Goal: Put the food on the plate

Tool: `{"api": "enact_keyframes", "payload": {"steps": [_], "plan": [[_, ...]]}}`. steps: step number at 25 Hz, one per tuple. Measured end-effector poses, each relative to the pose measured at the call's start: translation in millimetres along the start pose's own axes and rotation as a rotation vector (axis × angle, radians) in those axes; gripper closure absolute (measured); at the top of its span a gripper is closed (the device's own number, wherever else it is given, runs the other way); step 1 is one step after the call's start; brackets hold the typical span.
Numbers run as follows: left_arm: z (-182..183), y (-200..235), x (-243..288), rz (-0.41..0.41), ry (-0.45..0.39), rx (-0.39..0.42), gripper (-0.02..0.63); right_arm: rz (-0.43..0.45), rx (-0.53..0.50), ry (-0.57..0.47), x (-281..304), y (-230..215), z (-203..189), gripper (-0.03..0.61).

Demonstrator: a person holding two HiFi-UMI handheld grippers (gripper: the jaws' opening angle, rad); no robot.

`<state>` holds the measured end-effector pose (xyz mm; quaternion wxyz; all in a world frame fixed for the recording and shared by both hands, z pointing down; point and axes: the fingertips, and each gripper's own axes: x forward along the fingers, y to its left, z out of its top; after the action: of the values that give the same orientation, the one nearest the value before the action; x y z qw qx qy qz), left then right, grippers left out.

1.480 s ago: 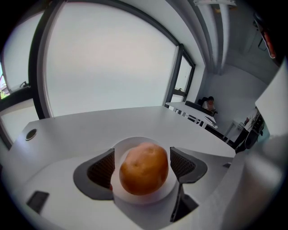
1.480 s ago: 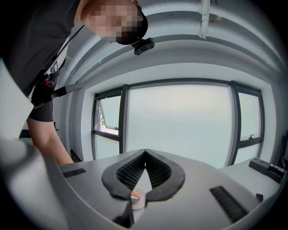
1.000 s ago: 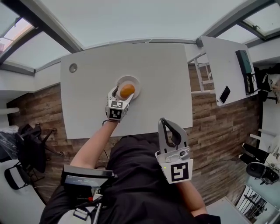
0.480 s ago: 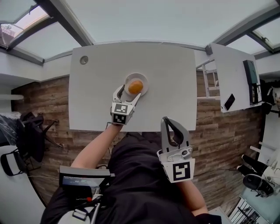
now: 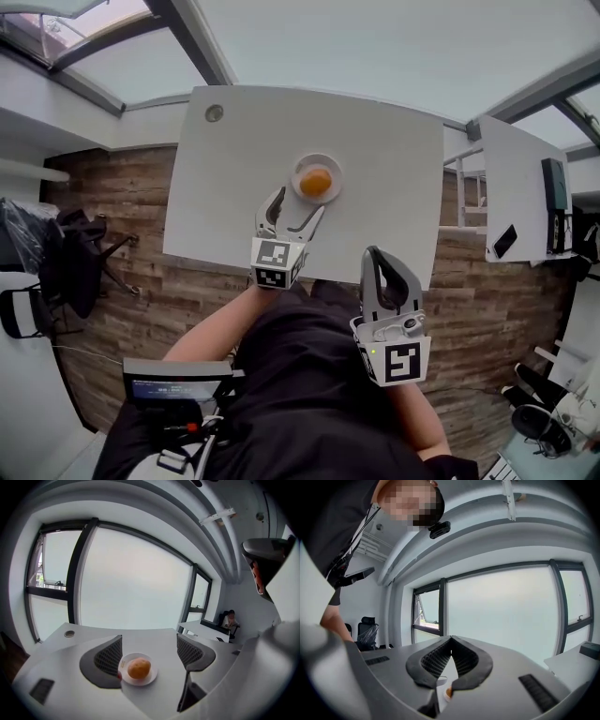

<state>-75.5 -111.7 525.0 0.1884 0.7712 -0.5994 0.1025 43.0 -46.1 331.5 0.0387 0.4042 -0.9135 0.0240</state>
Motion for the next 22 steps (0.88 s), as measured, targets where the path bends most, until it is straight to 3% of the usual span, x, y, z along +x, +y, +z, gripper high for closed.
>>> {"api": "enact_keyframes", "payload": {"steps": [9, 22], "plan": [[39.7, -23.1, -48.1, 0.070, -0.075, -0.076, 0.242, 0.041, 0.011, -0.036, 12.5, -6.6, 7.8, 0.572], [90.7, -48.8, -110.5, 0.112, -0.231, -0.025, 0.244, 0.119, 0.007, -0.054, 10.7, 15.9, 11.0, 0.572]]}}
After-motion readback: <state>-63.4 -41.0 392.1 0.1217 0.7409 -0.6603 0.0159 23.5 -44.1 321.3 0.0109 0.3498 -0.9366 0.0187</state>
